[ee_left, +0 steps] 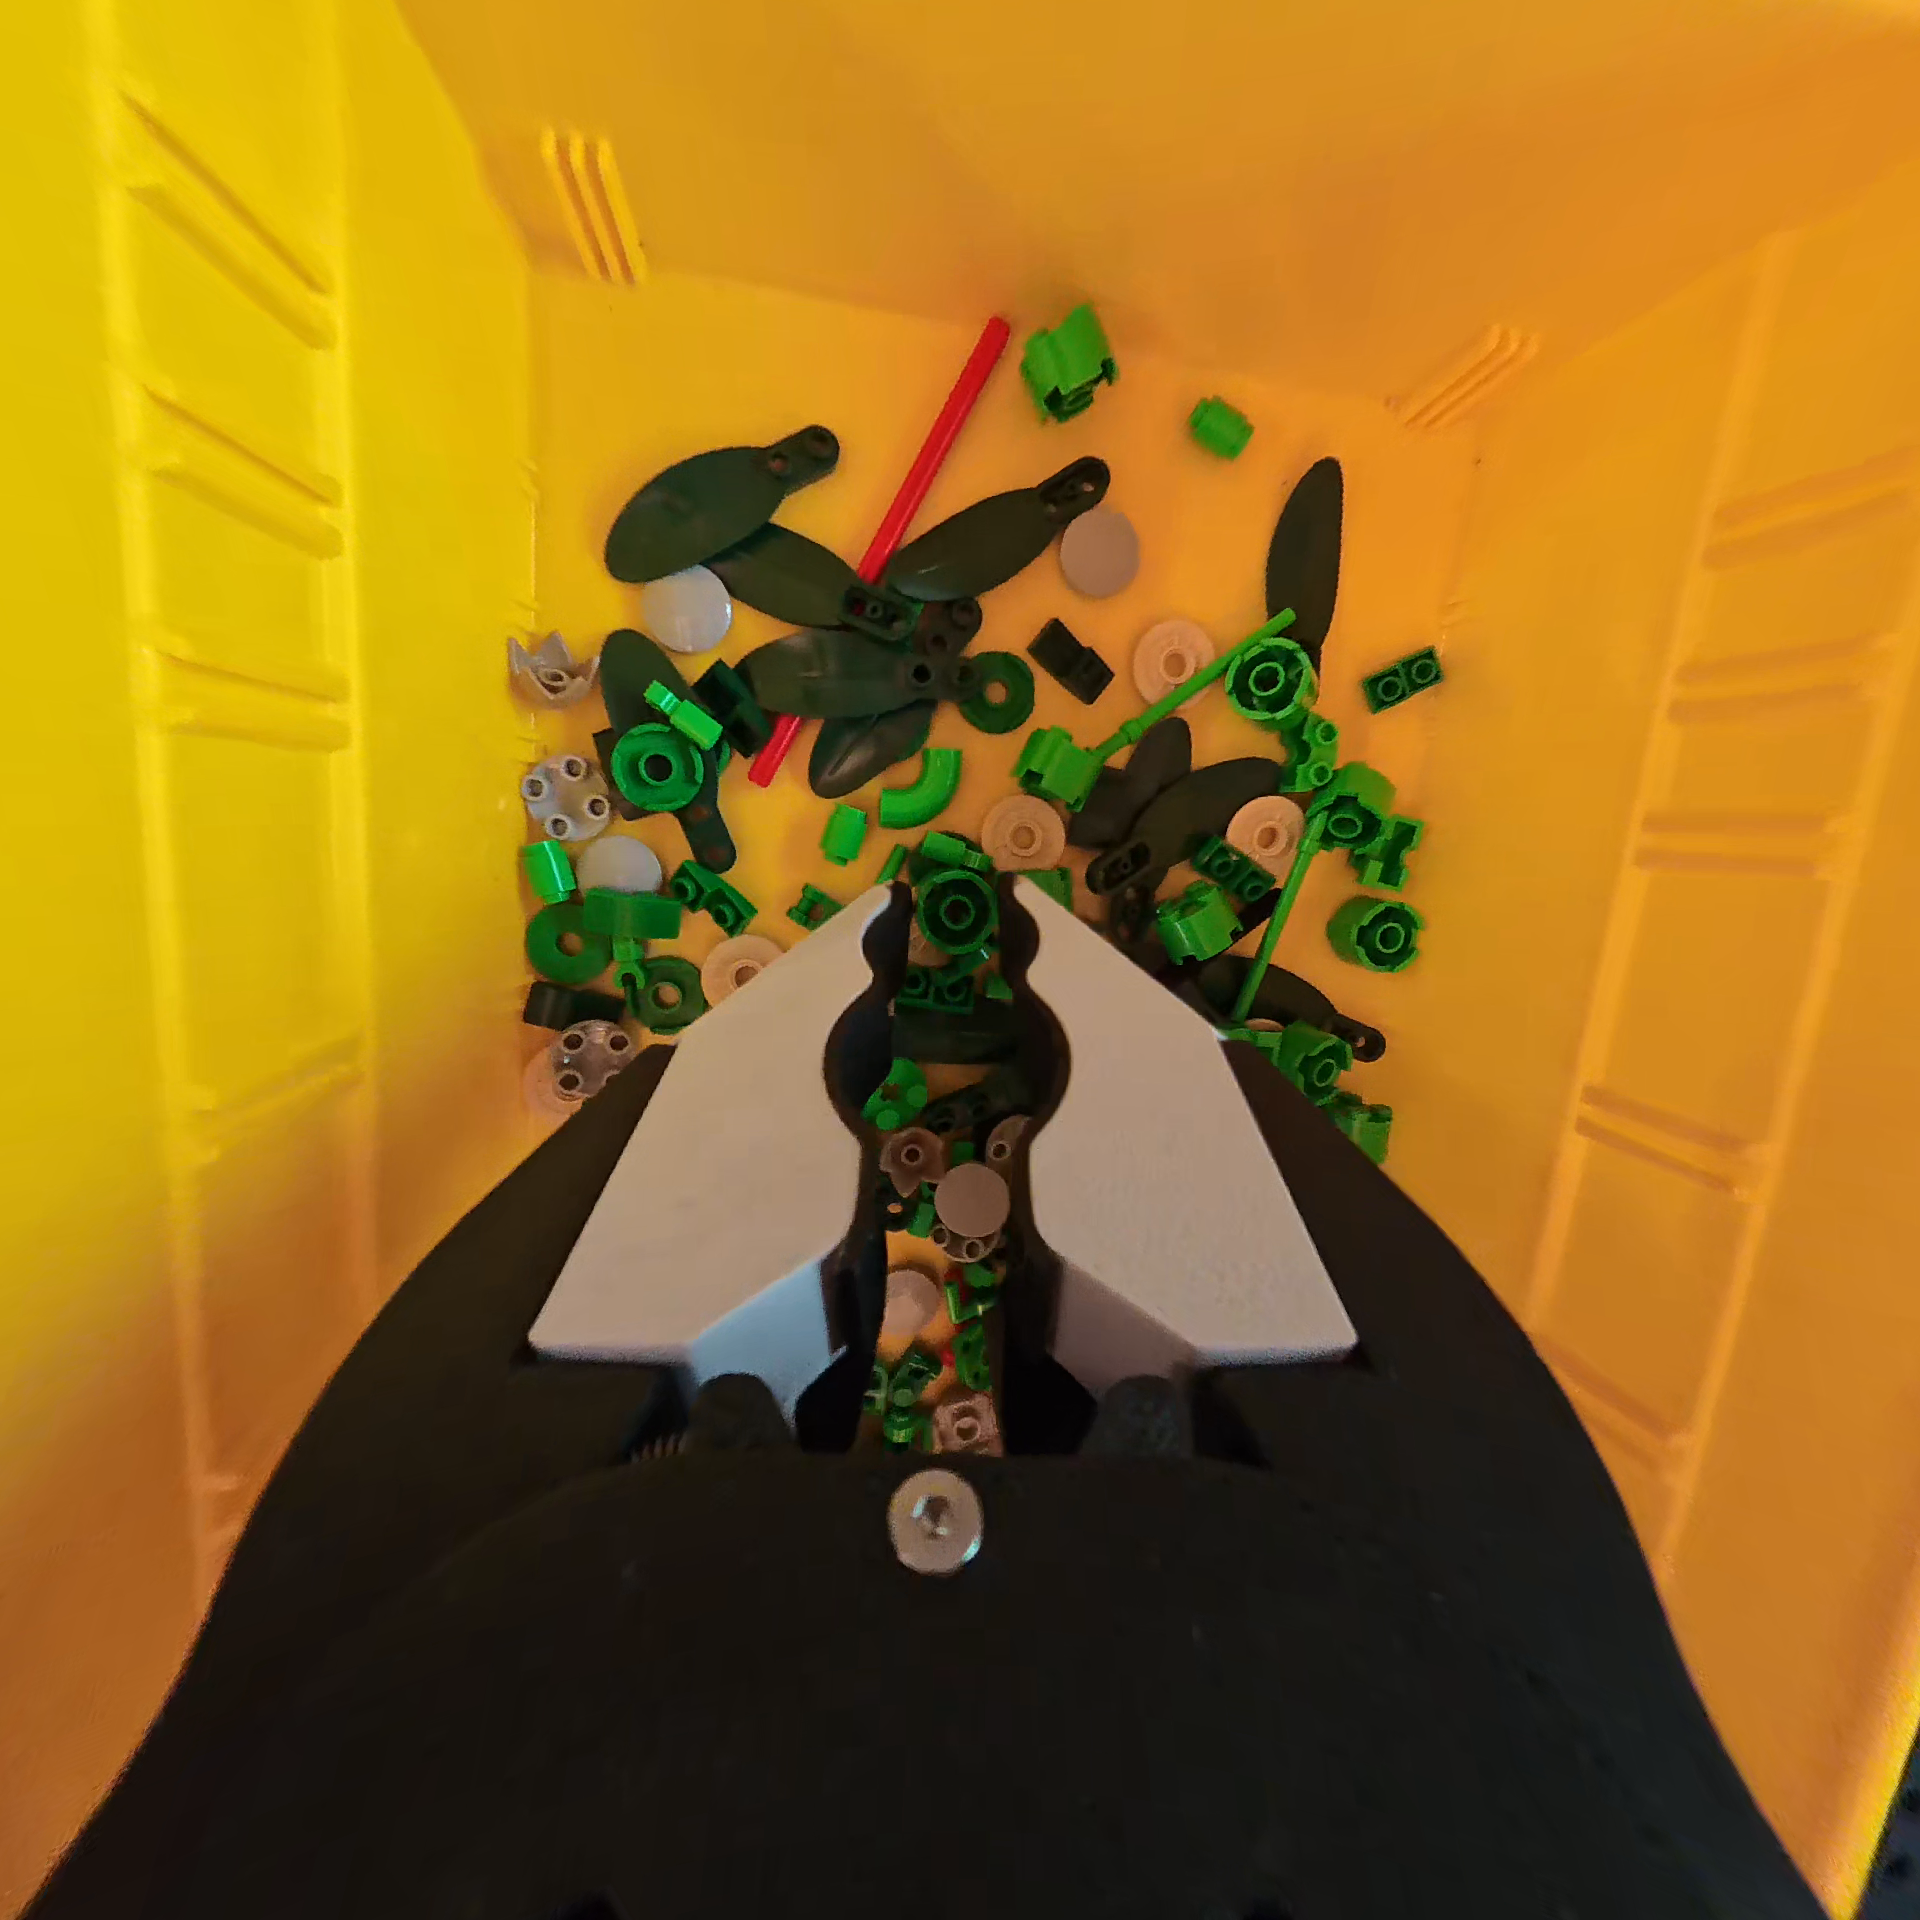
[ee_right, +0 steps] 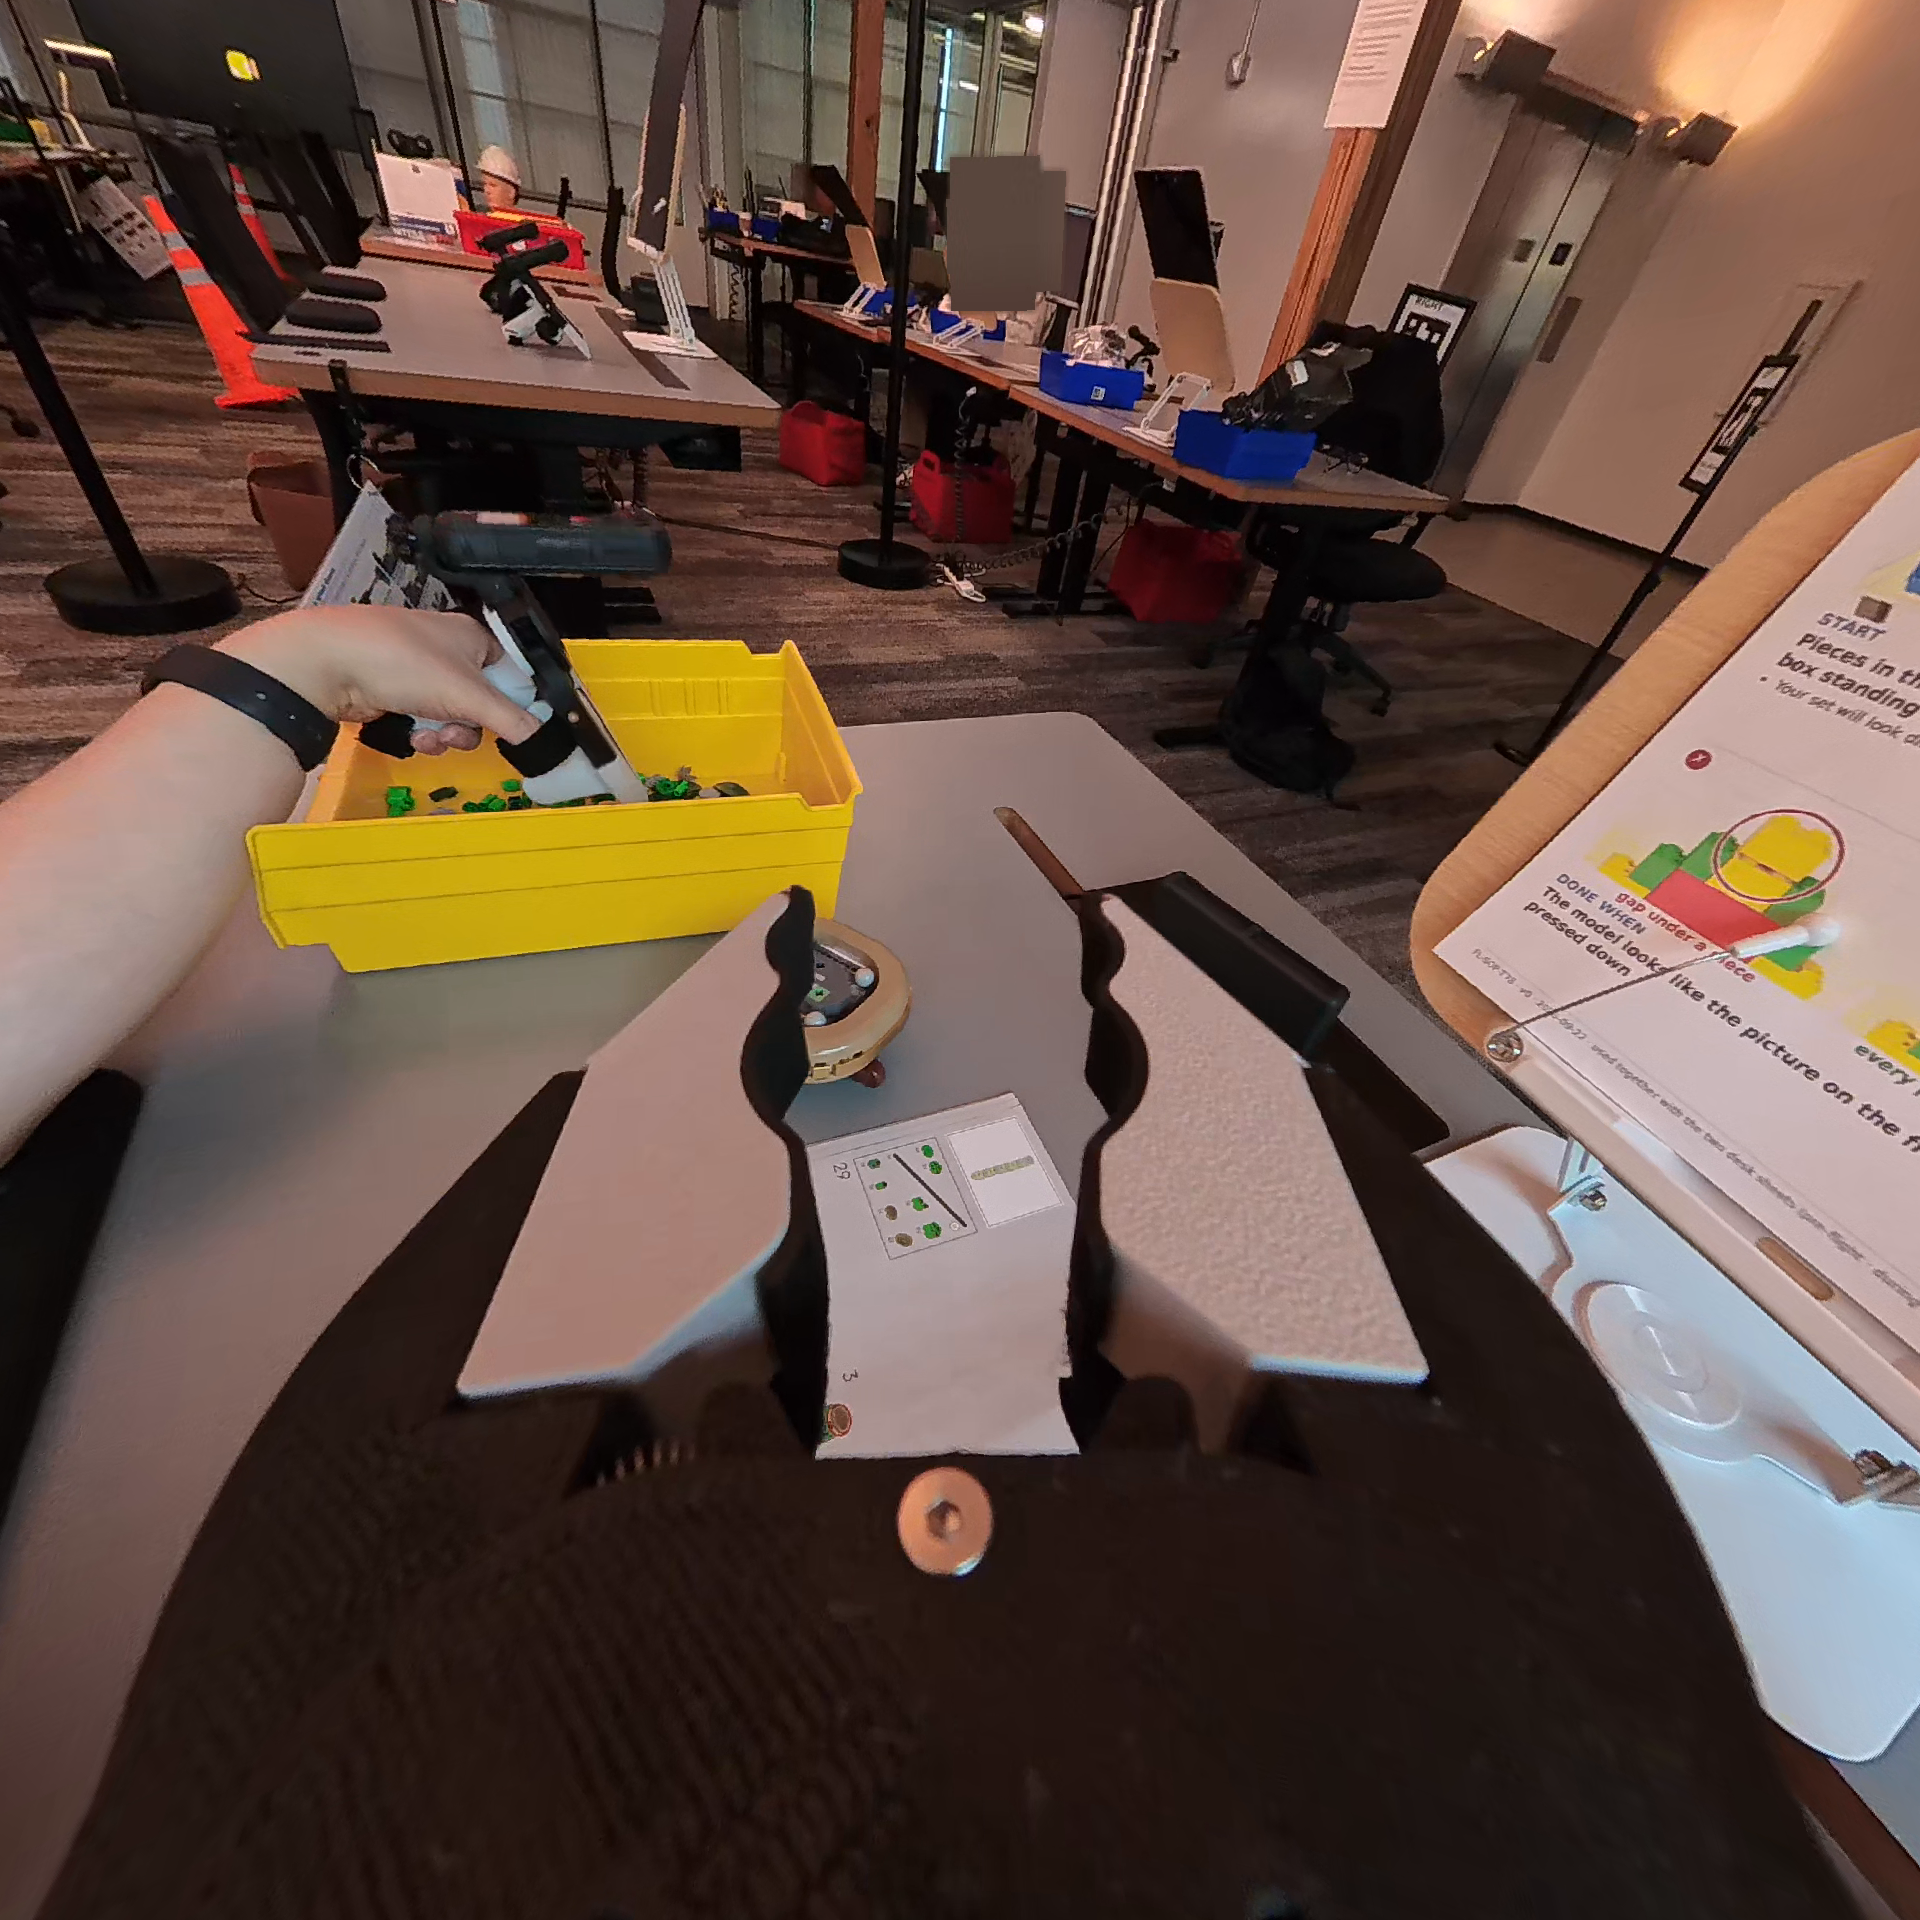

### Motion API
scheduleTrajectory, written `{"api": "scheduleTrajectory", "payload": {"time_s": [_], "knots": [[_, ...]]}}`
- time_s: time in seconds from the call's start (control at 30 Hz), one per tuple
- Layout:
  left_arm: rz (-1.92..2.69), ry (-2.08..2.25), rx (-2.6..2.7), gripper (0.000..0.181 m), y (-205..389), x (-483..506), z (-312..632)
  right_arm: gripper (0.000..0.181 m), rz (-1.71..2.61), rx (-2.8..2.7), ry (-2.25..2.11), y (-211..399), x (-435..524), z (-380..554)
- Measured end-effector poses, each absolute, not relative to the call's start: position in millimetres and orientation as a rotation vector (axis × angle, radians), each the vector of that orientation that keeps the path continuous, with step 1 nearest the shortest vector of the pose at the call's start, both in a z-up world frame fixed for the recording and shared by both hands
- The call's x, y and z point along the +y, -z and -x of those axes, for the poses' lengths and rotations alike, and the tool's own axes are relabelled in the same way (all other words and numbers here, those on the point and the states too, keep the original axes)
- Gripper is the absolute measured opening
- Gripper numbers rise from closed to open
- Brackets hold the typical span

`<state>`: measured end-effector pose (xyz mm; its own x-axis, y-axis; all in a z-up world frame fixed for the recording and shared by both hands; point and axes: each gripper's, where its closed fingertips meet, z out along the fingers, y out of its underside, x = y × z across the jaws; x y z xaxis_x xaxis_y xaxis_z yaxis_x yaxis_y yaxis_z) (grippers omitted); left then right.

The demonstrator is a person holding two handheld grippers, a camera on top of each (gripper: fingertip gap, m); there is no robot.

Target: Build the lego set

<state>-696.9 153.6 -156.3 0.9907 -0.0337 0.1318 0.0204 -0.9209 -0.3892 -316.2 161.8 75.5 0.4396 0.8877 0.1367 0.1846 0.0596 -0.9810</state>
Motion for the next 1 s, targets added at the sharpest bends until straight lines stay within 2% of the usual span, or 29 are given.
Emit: {"api": "scheduleTrajectory", "payload": {"time_s": [0.27, 0.4, 0.57, 0.77, 1.0], "knots": [[2.738, 0.170, -0.004, 0.014, 158.1, 150.5, 702.7, 0.049, 1.429, -0.980, -0.732, -80.8, 162.9, 308.7], [2.683, 0.215, -0.003, 0.014, 138.0, 149.8, 697.9, 0.050, 1.435, -0.990, -0.724, -78.8, 162.6, 310.7], [2.395, 0.419, 0.193, 0.014, 52.0, 157.9, 643.4, 0.050, 1.432, -1.039, -0.715, -72.4, 159.3, 324.6], [1.754, 0.966, 0.645, 0.014, -88.9, 126.4, 498.8, 0.050, 1.256, -1.172, -0.700, -84.4, 128.2, 354.7], [1.351, 1.621, 0.961, 0.013, -140.1, 66.0, 402.5, 0.035, 0.895, -1.194, -0.649, -132.8, 75.3, 362.0]]}}
